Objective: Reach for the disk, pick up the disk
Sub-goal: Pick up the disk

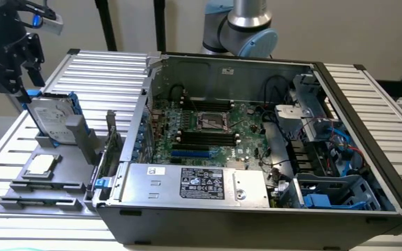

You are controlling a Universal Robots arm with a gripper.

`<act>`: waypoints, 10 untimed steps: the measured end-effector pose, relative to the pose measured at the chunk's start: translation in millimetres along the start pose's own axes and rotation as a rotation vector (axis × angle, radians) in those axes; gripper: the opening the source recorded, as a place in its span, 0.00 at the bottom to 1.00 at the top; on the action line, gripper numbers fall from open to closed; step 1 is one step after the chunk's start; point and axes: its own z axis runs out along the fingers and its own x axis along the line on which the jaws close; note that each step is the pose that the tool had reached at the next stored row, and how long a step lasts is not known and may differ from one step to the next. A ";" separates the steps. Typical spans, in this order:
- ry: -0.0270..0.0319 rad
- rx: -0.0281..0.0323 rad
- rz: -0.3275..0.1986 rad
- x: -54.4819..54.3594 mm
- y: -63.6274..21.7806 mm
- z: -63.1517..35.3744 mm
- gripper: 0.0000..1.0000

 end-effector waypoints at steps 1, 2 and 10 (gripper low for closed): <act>0.0001 -0.0001 0.000 0.0 -0.1 1.8 0.60; 0.0000 0.0000 0.000 0.0 -0.1 3.6 0.60; 0.0001 0.0039 -0.008 0.0 1.8 18.3 0.60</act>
